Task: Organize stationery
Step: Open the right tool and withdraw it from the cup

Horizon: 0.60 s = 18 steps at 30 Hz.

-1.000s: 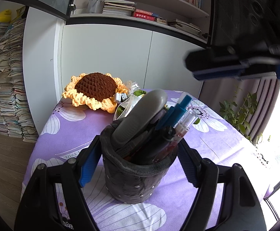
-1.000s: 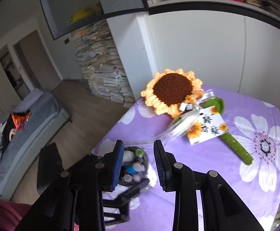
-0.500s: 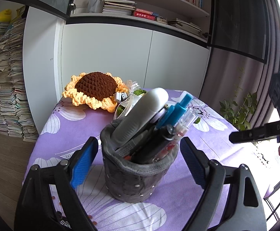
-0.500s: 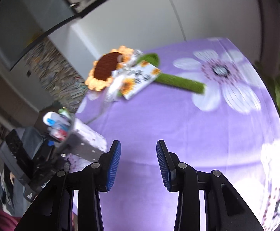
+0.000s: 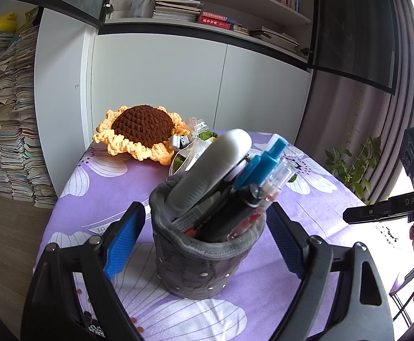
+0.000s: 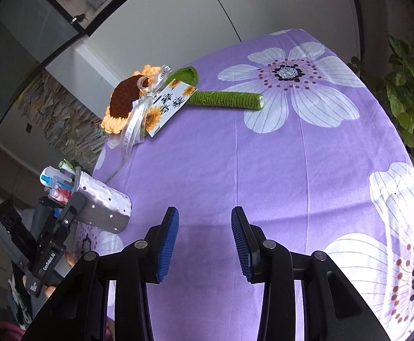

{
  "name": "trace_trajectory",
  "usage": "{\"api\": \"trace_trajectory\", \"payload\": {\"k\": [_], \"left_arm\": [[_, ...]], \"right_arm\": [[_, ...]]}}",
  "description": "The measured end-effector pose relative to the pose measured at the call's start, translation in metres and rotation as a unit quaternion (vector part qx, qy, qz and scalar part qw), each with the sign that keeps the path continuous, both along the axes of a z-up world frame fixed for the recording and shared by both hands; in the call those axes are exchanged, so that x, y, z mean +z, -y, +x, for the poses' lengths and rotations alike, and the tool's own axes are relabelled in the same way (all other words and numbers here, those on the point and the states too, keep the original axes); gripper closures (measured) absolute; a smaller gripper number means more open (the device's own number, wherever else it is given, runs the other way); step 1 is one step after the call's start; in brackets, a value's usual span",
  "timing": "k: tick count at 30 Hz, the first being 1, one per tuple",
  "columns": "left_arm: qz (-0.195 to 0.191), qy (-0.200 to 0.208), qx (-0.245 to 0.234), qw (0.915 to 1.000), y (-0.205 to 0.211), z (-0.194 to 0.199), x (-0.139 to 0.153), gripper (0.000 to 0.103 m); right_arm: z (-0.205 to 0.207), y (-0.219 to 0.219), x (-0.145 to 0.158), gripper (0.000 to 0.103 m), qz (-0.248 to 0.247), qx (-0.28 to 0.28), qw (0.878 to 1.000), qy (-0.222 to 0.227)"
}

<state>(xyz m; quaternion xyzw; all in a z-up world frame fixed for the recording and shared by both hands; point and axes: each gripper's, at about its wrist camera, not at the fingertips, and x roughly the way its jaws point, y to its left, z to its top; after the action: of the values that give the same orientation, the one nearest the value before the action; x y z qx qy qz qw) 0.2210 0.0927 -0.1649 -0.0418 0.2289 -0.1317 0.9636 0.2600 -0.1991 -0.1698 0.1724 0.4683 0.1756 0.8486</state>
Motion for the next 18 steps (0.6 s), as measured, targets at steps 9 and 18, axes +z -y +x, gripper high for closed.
{"api": "trace_trajectory", "payload": {"k": [9, 18], "left_arm": [[0.000, -0.001, -0.001, 1.0000, 0.001, 0.001, 0.000, 0.018], [0.015, -0.009, 0.000, 0.9998, 0.009, 0.004, -0.003, 0.018]], "right_arm": [[-0.005, 0.002, -0.014, 0.064, -0.028, -0.009, 0.999, -0.012], [-0.012, 0.014, -0.015, 0.064, -0.009, -0.019, 1.000, -0.015]]}}
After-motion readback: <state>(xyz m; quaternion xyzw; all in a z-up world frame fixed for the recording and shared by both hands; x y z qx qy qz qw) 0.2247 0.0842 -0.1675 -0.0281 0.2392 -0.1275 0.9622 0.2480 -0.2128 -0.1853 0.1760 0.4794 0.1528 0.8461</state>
